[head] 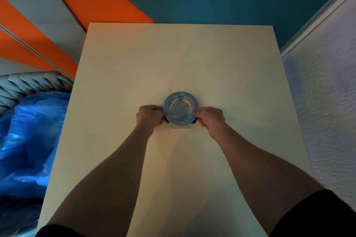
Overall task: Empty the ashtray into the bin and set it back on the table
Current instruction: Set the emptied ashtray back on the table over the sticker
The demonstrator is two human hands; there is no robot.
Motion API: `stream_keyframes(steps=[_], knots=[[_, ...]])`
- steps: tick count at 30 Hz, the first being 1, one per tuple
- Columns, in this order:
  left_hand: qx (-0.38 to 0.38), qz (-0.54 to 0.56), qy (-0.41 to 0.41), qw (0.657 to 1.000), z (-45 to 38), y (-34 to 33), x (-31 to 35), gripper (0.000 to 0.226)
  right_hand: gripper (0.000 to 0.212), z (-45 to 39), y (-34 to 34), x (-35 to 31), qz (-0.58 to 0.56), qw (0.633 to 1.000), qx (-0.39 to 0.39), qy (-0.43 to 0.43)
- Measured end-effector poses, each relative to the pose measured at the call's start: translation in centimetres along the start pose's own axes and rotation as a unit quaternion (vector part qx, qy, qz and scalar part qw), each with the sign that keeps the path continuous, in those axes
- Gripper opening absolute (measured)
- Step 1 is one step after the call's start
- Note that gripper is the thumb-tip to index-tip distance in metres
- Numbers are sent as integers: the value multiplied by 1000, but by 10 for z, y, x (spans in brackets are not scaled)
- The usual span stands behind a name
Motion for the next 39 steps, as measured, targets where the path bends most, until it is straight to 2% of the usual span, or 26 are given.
stream_keyframes(steps=[15,19,22,30,39], knots=[[-37,10,5,999,5,-4,-1,7,23,5,2,5,-22,1000,16,-9],[-29,35,22,999,7,-2,-2,2,20,8,3,5,-46,999,12,-18],[-27,48,29,998,7,-3,-3,7,16,9,3,6,-66,997,9,-27],[-19,41,16,999,7,-3,-2,3,23,10,3,-1,-11,1000,19,-6],[-9,44,17,999,8,-2,-4,5,20,10,3,-1,0,1000,17,6]])
Point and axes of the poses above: each hand's wrist, its own z-axis away from the middle knuckle, its own y-axis out of the back of the hand, x = y × z, the point moved 8 cm from there along -z, towards the middle knuckle, and after that the axes turned 2 degrees about z, right-handed, at the moved point
